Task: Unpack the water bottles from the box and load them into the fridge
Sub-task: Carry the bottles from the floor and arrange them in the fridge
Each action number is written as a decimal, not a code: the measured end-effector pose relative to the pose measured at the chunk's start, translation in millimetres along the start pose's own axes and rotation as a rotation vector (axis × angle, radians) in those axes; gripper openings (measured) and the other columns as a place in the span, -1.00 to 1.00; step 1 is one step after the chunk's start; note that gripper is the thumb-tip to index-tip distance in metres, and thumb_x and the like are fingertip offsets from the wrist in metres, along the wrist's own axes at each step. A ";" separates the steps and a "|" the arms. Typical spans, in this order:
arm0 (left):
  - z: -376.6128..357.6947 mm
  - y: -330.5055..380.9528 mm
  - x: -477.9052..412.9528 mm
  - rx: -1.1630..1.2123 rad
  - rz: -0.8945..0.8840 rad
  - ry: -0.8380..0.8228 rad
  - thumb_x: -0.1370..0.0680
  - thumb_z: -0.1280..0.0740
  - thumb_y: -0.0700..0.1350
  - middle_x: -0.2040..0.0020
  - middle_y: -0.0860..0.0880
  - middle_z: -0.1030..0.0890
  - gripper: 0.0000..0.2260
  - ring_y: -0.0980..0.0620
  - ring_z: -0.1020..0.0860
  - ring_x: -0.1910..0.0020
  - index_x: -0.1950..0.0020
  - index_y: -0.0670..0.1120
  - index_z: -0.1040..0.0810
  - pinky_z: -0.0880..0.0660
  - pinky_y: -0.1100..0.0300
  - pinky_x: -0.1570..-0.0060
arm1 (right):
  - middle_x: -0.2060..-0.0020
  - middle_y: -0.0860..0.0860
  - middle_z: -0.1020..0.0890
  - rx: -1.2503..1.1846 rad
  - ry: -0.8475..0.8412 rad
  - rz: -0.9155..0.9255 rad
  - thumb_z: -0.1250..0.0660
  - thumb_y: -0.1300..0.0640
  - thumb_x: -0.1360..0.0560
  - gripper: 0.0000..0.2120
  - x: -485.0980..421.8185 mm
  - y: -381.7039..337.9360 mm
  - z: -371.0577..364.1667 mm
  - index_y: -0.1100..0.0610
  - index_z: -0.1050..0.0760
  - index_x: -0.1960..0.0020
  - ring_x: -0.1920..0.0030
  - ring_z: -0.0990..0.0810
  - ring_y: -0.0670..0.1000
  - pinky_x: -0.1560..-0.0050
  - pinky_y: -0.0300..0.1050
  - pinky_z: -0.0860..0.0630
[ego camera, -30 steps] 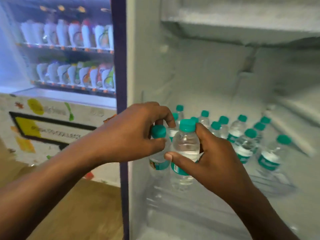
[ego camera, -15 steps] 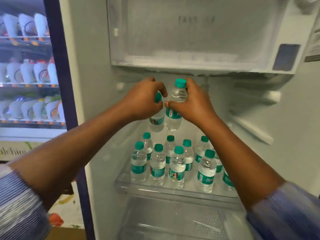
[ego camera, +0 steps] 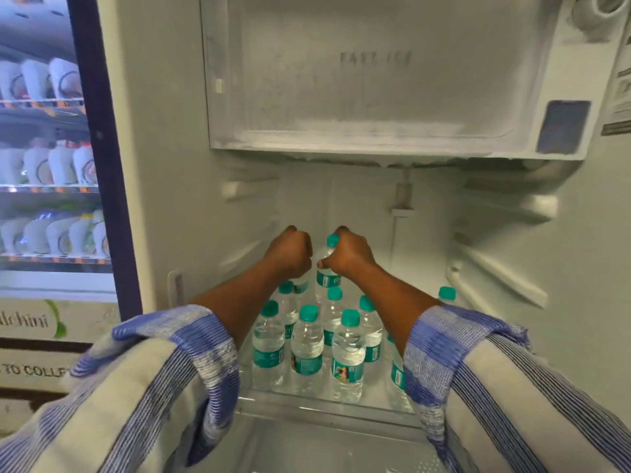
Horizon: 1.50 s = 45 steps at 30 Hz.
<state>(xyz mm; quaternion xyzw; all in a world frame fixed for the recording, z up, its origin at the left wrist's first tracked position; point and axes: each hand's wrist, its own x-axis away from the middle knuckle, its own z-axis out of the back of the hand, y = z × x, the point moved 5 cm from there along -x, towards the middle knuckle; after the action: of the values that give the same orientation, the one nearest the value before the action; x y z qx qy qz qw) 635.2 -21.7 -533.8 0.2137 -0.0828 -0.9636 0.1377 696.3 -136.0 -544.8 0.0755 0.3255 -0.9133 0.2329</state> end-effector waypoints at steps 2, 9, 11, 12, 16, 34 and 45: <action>-10.9 -4.0 -0.9 -0.018 0.017 -0.032 -0.50 -0.37 -0.23 -0.17 -0.15 -0.48 -0.78 -0.16 -0.54 -0.11 -0.14 -0.10 -0.62 -0.54 0.02 -0.17 | -0.26 0.11 -0.54 0.065 -0.060 -0.038 -0.57 -0.05 -0.37 -0.29 -2.8 2.2 -11.2 0.13 -0.36 -0.40 -0.22 -0.55 0.14 -0.10 -0.11 -0.49; -33.4 -15.4 -1.2 -0.073 -0.002 -0.094 -0.51 -0.31 -0.26 -0.15 -0.16 -0.51 -0.79 -0.16 -0.54 -0.08 -0.12 -0.14 -0.60 -0.53 0.06 -0.11 | -0.10 0.09 -0.60 0.222 -0.161 -0.068 -0.51 -0.08 -0.43 -0.50 -11.1 11.8 -39.7 0.18 -0.49 -0.22 0.00 -0.57 0.06 0.04 -0.16 -0.46; -34.4 -17.0 -2.2 -0.073 -0.002 -0.096 -0.51 -0.31 -0.26 -0.15 -0.17 -0.53 -0.79 -0.16 -0.55 -0.08 -0.13 -0.16 -0.61 -0.54 0.05 -0.11 | -0.01 0.09 -0.59 0.242 -0.173 -0.088 -0.49 -0.05 -0.46 -0.56 -11.4 16.2 -44.2 0.19 -0.51 -0.19 0.08 -0.53 0.03 0.09 -0.18 -0.42; -35.7 -17.5 -2.4 -0.075 0.000 -0.101 -0.51 -0.32 -0.27 -0.15 -0.17 -0.54 -0.79 -0.15 -0.55 -0.08 -0.13 -0.16 -0.61 -0.54 0.05 -0.13 | 0.04 0.08 -0.56 0.248 -0.176 -0.103 -0.47 -0.04 -0.48 -0.60 -11.5 17.7 -45.7 0.19 -0.51 -0.17 0.11 -0.52 0.02 0.10 -0.19 -0.42; -44.8 -17.6 -2.1 -0.105 0.000 -0.125 -0.53 -0.33 -0.27 -0.16 -0.17 -0.57 -0.79 -0.13 -0.56 -0.10 -0.15 -0.17 -0.61 -0.55 0.03 -0.16 | 0.05 0.08 -0.56 0.262 -0.203 -0.113 -0.43 0.00 -0.52 -0.67 -15.3 17.7 -49.6 0.21 -0.52 -0.15 0.11 -0.52 0.02 0.09 -0.20 -0.43; -54.4 -12.6 -4.8 -0.154 0.039 -0.153 -0.54 -0.33 -0.19 -0.23 -0.15 -0.49 -0.66 -0.11 -0.52 -0.14 -0.32 -0.15 -0.52 -0.49 0.15 -0.12 | -0.02 0.13 -0.55 0.353 -0.293 -0.106 -0.26 0.07 -0.63 -0.79 -19.6 16.7 -53.9 0.22 -0.48 -0.12 0.01 -0.56 0.04 -0.07 -0.21 -0.48; -37.1 -4.4 8.9 -0.106 0.022 -0.212 -0.57 -0.31 -0.10 -0.39 -0.14 -0.41 -0.53 -0.13 -0.47 -0.29 -0.47 -0.10 -0.37 -0.47 0.07 -0.27 | -0.20 0.12 -0.57 0.323 -0.244 -0.034 -0.30 -0.03 -0.58 -0.60 -7.1 -0.6 -43.4 0.19 -0.45 -0.31 0.02 -0.54 0.06 -0.06 -0.11 -0.52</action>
<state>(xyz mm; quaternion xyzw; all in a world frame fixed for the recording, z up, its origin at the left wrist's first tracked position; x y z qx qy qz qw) 642.5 -24.0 -571.4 0.1020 -0.0484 -0.9823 0.1496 701.7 -105.6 -576.2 -0.0050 0.1452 -0.9599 0.2398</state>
